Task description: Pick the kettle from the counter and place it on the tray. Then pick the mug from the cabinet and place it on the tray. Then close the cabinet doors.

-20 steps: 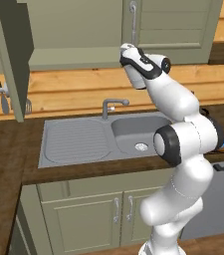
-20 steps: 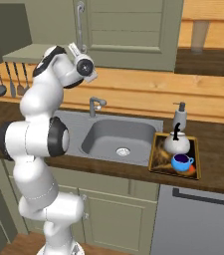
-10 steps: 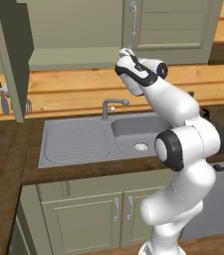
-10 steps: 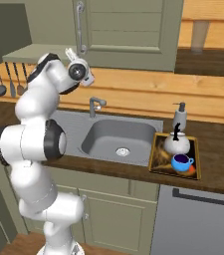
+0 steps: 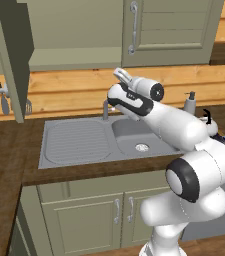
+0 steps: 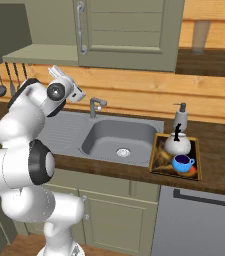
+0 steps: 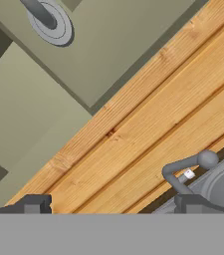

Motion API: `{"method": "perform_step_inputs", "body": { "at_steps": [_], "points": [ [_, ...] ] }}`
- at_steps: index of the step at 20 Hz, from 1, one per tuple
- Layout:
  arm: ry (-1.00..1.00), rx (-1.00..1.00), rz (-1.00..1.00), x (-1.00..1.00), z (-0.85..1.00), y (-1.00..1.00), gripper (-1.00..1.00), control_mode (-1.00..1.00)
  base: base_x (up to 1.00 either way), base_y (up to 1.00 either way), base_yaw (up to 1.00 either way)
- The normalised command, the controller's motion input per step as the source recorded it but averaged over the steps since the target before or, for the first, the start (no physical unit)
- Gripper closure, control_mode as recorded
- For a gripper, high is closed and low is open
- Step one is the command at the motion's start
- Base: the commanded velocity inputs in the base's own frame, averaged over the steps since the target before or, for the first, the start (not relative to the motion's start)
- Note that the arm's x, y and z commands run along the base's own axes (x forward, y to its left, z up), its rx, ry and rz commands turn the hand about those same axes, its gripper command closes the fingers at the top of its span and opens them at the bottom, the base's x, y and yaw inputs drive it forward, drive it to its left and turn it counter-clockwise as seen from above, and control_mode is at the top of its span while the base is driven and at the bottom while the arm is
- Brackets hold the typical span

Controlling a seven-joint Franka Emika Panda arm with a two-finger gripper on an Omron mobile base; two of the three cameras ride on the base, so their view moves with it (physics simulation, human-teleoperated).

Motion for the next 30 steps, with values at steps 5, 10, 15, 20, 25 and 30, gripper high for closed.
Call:
{"method": "perform_step_inputs", "body": {
  "at_steps": [5, 10, 15, 20, 25, 30],
  "points": [
    [0.08, -0.11, -0.06, -0.14, -0.01, 0.08, -1.0, -1.0, 0.0, 0.0, 0.0],
    [-0.06, -0.18, -0.14, -0.55, 0.18, 0.18, -1.0, -1.0, 0.0, 0.0, 0.0],
    [-0.05, -0.29, -0.28, -0.38, 0.35, 0.43, -1.0, -1.0, 0.0, 0.0, 0.0],
    [0.0, -0.32, -0.35, -0.31, 0.33, 0.57, -1.0, -1.0, 0.0, 0.0, 0.0],
    [-0.03, -0.34, -0.34, -0.33, 0.35, 0.72, -1.0, -1.0, 0.0, 0.0, 0.0],
    [-0.08, -0.35, -0.25, -0.27, 0.5, 0.86, -1.0, -1.0, 0.0, 0.0, 0.0]
  ]
}}
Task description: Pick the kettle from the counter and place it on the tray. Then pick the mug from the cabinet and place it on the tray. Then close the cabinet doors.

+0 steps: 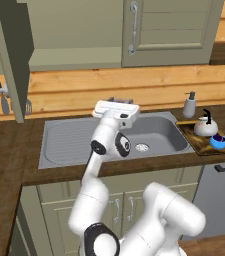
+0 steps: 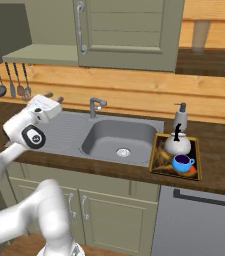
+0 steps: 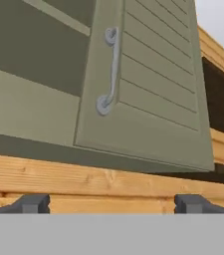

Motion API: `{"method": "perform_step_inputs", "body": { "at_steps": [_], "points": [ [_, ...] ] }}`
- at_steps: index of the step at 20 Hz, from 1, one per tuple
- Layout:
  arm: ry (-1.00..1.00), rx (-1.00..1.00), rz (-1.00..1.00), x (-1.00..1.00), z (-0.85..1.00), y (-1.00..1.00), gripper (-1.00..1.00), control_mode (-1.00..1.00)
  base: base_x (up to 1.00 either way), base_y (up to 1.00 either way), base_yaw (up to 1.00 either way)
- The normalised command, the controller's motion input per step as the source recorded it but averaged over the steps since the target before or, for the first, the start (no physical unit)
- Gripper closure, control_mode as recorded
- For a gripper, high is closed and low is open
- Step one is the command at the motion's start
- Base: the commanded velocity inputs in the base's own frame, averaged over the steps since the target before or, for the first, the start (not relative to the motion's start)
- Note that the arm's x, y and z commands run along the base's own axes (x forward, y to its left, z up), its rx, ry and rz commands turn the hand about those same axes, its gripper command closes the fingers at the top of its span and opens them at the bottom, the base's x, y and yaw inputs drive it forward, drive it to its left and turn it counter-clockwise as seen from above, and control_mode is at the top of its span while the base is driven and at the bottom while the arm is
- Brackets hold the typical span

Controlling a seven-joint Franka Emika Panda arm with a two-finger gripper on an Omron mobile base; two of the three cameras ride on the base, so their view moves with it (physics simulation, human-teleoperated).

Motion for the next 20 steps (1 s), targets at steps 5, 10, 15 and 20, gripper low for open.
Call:
{"method": "perform_step_inputs", "body": {
  "at_steps": [5, 10, 15, 20],
  "points": [
    [-0.07, -0.33, -0.17, -0.3, 0.45, 0.93, -1.0, -1.0, 0.0, 0.0, 0.0],
    [0.0, -0.34, -0.16, -0.16, 0.51, 0.98, -1.0, -1.0, 0.0, 0.0, 0.0],
    [0.0, -0.34, -0.11, -0.23, 0.39, 1.0, -1.0, -1.0, 0.0, 0.0, 0.0],
    [0.0, -0.34, -0.12, -0.19, 0.07, 1.0, -1.0, -1.0, 0.0, 0.0, 0.0]
  ]
}}
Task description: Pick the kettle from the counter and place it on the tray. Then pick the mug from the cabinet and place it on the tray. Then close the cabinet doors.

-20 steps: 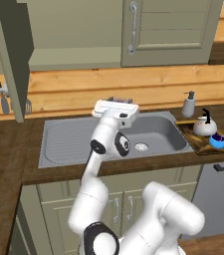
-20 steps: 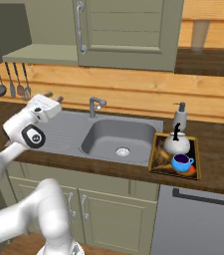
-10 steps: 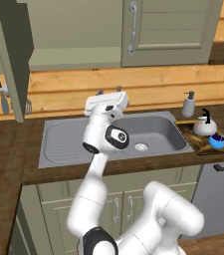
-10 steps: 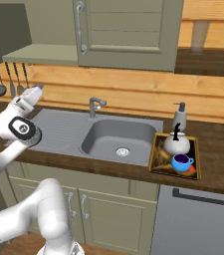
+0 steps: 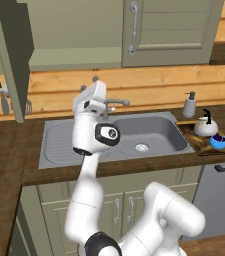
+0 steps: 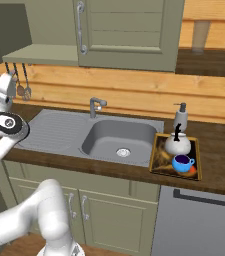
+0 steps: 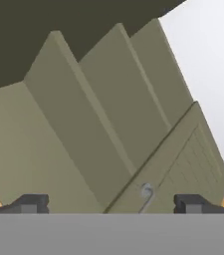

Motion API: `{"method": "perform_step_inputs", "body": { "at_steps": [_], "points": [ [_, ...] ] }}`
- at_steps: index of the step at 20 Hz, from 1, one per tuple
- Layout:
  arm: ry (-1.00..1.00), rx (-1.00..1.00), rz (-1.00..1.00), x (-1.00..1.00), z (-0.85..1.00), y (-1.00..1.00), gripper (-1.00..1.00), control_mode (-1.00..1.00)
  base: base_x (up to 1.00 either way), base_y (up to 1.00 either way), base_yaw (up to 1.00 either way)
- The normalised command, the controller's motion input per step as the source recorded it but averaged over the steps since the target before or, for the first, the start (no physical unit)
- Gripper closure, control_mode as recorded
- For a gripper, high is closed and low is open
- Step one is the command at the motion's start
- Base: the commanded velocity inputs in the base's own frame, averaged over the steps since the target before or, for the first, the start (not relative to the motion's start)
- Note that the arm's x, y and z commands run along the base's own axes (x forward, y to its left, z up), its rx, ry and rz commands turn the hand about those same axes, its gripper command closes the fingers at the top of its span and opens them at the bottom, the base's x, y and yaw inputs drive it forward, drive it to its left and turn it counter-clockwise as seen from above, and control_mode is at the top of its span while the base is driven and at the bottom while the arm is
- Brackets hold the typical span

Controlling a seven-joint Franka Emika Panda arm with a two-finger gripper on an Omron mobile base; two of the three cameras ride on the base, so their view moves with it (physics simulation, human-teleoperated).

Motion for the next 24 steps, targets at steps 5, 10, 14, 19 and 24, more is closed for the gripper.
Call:
{"method": "perform_step_inputs", "body": {
  "at_steps": [5, 10, 14, 19, 24],
  "points": [
    [0.03, -0.31, -0.15, 0.0, 0.0, 1.0, -1.0, -1.0, 0.0, 0.0, 0.0],
    [0.13, -0.24, -0.14, 0.0, -0.09, 0.99, -1.0, -1.0, 0.0, 0.0, 0.0],
    [0.2, -0.15, -0.12, 0.16, -0.54, 0.78, -1.0, -1.0, 0.0, 0.0, 0.0],
    [0.19, -0.11, -0.08, 0.29, -0.6, 0.76, -1.0, -1.0, 0.0, 0.0, 0.0],
    [0.15, -0.03, -0.01, 0.44, -0.51, 0.56, -1.0, -1.0, 0.0, 0.0, 0.0]
  ]
}}
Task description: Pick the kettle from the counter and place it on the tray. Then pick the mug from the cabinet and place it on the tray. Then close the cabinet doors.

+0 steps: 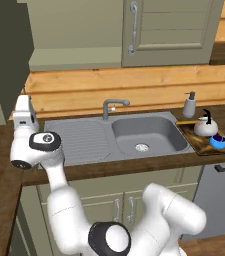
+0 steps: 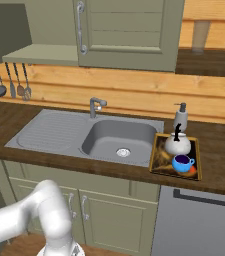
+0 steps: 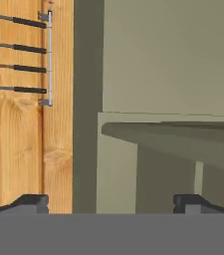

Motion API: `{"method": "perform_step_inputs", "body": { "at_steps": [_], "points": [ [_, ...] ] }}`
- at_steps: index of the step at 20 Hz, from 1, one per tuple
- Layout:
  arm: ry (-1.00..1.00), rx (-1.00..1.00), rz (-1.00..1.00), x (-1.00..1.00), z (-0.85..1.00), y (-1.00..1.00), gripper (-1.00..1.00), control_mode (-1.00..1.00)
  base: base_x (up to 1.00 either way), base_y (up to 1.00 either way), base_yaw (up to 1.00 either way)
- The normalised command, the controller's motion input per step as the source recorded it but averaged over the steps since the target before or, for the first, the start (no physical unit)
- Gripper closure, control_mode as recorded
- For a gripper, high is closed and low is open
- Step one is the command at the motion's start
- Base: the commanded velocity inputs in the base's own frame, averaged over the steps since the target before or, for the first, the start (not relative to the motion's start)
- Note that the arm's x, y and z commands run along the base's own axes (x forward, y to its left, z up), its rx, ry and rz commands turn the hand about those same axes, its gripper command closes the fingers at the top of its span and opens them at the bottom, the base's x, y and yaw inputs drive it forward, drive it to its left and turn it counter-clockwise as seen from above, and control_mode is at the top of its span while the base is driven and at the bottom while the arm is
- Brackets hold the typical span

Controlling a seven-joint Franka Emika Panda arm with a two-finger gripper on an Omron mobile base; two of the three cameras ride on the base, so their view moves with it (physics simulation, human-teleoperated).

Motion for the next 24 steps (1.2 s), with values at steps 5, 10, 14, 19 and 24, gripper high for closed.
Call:
{"method": "perform_step_inputs", "body": {
  "at_steps": [5, 10, 14, 19, 24],
  "points": [
    [0.09, -0.01, 0.0, 0.43, -0.52, 0.44, -1.0, -1.0, 0.0, 0.0, 0.0],
    [0.07, -0.05, 0.0, 0.28, -0.32, 0.82, -1.0, -1.0, 0.0, 0.0, 0.0],
    [0.04, -0.14, 0.0, 0.0, 0.01, 0.95, -1.0, -1.0, 0.0, 0.0, 0.0],
    [0.02, -0.1, -0.09, -0.11, 0.29, 0.43, -1.0, -1.0, 0.0, 0.0, 0.0],
    [0.06, -0.04, -0.23, -0.09, 0.29, -0.13, -1.0, -1.0, 0.0, 0.0, 0.0]
  ]
}}
